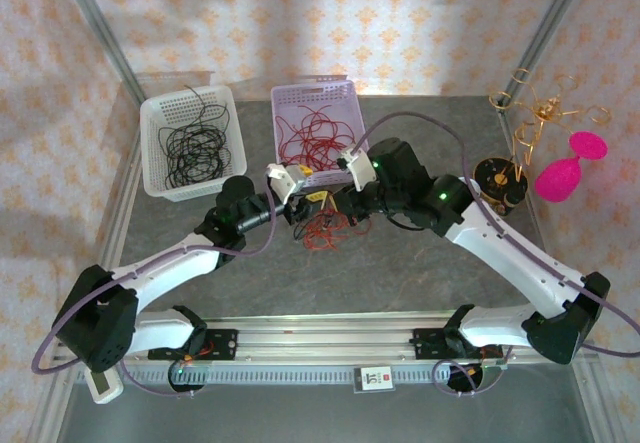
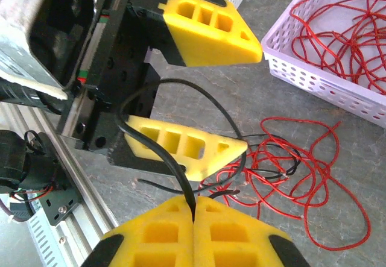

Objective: Untangle the cables
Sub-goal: Untie the cable from multiple cables.

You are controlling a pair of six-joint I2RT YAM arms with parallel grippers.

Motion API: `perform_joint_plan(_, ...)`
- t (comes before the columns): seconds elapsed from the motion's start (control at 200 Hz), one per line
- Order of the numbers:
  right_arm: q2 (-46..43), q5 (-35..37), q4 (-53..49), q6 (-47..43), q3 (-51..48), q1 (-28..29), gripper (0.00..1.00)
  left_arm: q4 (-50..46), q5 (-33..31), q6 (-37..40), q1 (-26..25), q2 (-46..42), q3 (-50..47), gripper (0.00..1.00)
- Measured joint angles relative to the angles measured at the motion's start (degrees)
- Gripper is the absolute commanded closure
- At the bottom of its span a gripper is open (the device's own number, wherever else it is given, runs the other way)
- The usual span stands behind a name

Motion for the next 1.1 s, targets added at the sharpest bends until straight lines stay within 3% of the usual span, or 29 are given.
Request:
perform_joint_plan(0.055,0.2,-0.2,-0.2,-0.3,0.5,0.0,1.00,-0.1,0.2,1.0,0.0,0.0,0.2,0.53)
perform_joint_plan(0.14,0.6,-0.2,-0.3,-0.8,0.9,-0.2,1.00,-0.7,0.5,3.1,0.0,0.0,0.6,0.79)
perform_joint_plan(0.23,0.7,0.2,-0.4,-0.9,0.9,-0.5,1.00,-0.5,0.4,3.0,0.0,-0.1,0.7,1.00)
perform_joint_plan(0.335,0.7,1.8,0.2,-0.8,0.9,-0.5,1.00,1.1,-1.7,2.6,-0.2,-1.7,-1.0,1.00)
perform_joint_plan(0.586,-0.6,10.4,15.6,1.4,-7.5,1.0,0.75,0.8,-7.5,-0.3,-2.5,-7.8,-2.7,1.00)
perform_joint_plan(0.876,-0.1,25.5,43.2,6.6,-21.3,4.8,0.69,-11.9,-11.3,-3.3,-5.8,-12.8,4.6,1.00)
perform_joint_plan(1.096,2.6,26.1,57.3,11.0,-26.6,4.8,0.62,-20.2,-11.6,-5.2,-8.4,-15.9,12.7,1.00)
